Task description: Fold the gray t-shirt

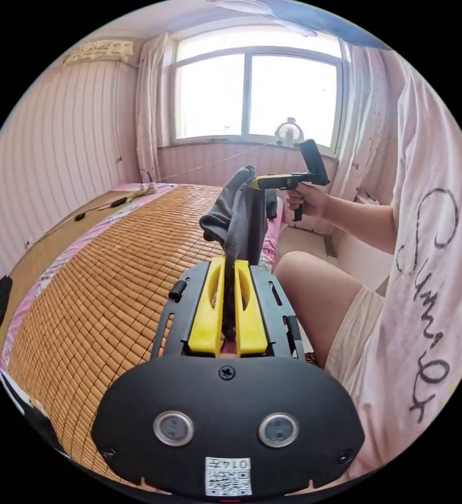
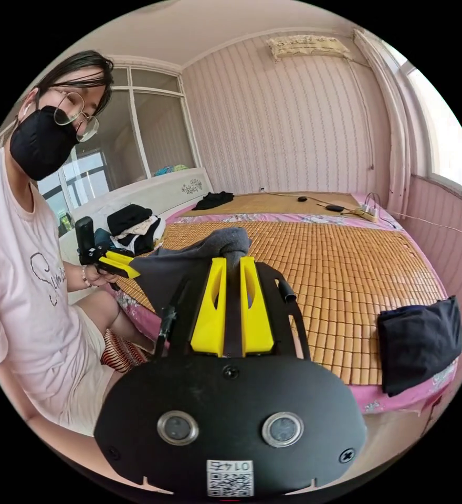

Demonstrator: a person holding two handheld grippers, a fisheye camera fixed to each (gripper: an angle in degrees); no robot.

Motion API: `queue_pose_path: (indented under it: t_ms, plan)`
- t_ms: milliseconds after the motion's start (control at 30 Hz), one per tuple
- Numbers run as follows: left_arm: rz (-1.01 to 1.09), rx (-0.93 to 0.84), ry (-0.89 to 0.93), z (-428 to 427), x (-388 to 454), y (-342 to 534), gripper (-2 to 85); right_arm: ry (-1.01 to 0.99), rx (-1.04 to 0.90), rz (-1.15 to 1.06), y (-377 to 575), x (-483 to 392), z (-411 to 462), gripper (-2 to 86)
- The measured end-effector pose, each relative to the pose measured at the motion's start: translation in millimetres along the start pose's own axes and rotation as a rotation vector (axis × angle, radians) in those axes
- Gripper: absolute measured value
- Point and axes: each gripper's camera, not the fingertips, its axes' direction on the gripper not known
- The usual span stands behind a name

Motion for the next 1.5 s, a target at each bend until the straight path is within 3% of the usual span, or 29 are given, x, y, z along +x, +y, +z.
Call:
queue_pose_path:
  t_ms: [133,233,300,400,467,533,600,733,933,1000,1100,1233,1367,1500]
  plan:
    - [0.062,0.073,0.174,49.7,10.3,-56.9,1.9,0.146,-0.042,0.023,-11.1,33.3,-67.8,4.2]
    - [0.068,0.138,0.285,109.0,9.7,-117.0,2.3,0.300,-0.191,-0.022,-48.2,77.5,-97.8,4.7]
    - [0.047,0.164,0.259,174.5,8.5,-166.3,3.3,0.423,-0.350,0.048,-78.3,145.2,-89.7,6.1]
    - [-0.100,-0.014,0.244,278.5,-10.0,-204.1,5.3,0.526,-0.444,0.314,-80.9,246.1,-57.4,8.4]
    - [-0.171,-0.172,0.173,318.0,-21.5,-203.7,5.6,0.515,-0.517,0.428,-66.0,274.0,-39.1,9.1]
    - [-0.184,-0.199,0.194,319.8,-31.9,-191.2,5.7,0.540,-0.504,0.434,-53.1,266.3,-35.5,9.7]
    - [-0.160,-0.178,0.184,287.5,-41.6,-165.1,5.4,0.567,-0.405,0.360,-25.9,218.8,-43.9,9.6]
    - [-0.104,-0.180,0.124,205.3,-42.6,-107.7,4.7,0.609,-0.405,0.306,48.6,110.2,-47.3,9.7]
    - [-0.118,-0.210,-0.075,32.9,-1.8,-6.9,4.4,0.702,-0.631,0.242,126.2,-99.3,-14.0,8.7]
    - [-0.168,-0.177,-0.188,-36.2,15.7,22.7,4.5,0.850,-0.680,0.060,107.9,-168.6,16.0,8.4]
    - [-0.254,-0.101,-0.314,-121.7,30.8,56.0,4.8,0.940,-0.538,-0.315,64.2,-250.5,63.2,8.0]
    - [-0.358,-0.007,-0.518,-226.8,50.3,105.2,5.4,0.695,-0.389,-0.567,0.2,-340.2,130.0,8.4]
    - [-0.555,0.080,-0.782,-349.0,80.3,188.6,7.6,0.216,-0.234,-0.628,-68.5,-452.6,205.4,11.5]
    - [-0.824,0.053,-1.017,-451.3,116.8,286.6,9.4,-0.254,-0.239,-0.790,-113.1,-582.1,281.6,13.3]
